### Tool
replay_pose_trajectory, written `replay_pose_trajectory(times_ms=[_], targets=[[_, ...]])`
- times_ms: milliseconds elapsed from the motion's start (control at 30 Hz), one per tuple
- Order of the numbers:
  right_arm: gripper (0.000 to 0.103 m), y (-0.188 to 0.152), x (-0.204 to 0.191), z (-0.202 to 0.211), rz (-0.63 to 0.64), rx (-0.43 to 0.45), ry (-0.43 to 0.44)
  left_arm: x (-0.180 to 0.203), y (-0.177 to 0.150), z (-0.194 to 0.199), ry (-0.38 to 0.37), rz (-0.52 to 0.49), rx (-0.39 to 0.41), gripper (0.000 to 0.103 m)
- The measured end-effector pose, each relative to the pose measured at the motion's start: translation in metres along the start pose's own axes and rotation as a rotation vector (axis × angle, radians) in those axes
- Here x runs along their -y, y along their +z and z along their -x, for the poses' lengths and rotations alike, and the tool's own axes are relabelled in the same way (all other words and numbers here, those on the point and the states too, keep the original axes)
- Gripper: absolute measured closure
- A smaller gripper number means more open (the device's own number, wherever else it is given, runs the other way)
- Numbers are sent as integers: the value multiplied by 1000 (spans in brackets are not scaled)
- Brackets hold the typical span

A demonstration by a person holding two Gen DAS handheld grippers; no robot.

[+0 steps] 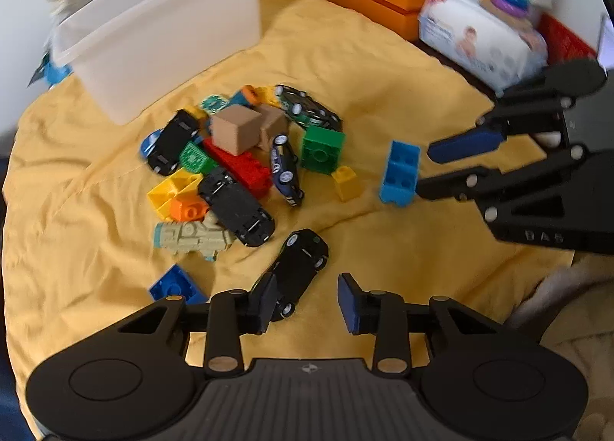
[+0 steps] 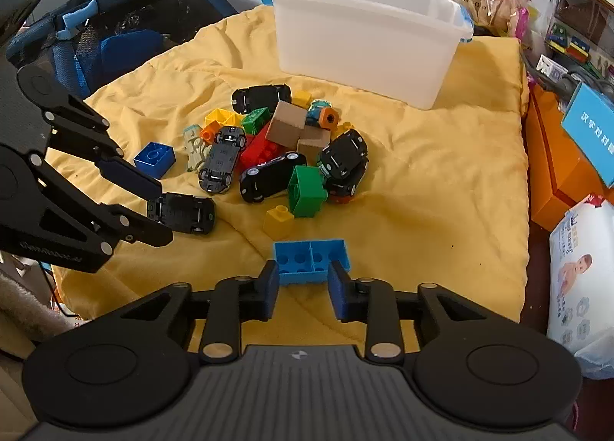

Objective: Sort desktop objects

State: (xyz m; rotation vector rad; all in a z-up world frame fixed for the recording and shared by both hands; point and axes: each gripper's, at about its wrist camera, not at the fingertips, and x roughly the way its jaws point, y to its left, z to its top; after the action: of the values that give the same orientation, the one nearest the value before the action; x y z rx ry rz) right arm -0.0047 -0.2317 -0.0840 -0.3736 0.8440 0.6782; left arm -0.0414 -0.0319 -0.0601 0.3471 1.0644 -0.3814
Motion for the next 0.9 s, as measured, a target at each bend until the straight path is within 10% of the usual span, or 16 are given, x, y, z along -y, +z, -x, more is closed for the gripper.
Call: replay_pose_trajectory(times_ms=[467, 700, 900], targets=[[75, -1, 1, -1, -92, -23, -73, 8, 1, -10, 128, -264, 15, 62], [75, 0, -3, -1, -106, -20, -89, -9, -1, -19, -72, -183, -44, 85], [73, 3, -1, -5, -117, -25, -83, -13, 1, -6, 78, -148, 37, 85]])
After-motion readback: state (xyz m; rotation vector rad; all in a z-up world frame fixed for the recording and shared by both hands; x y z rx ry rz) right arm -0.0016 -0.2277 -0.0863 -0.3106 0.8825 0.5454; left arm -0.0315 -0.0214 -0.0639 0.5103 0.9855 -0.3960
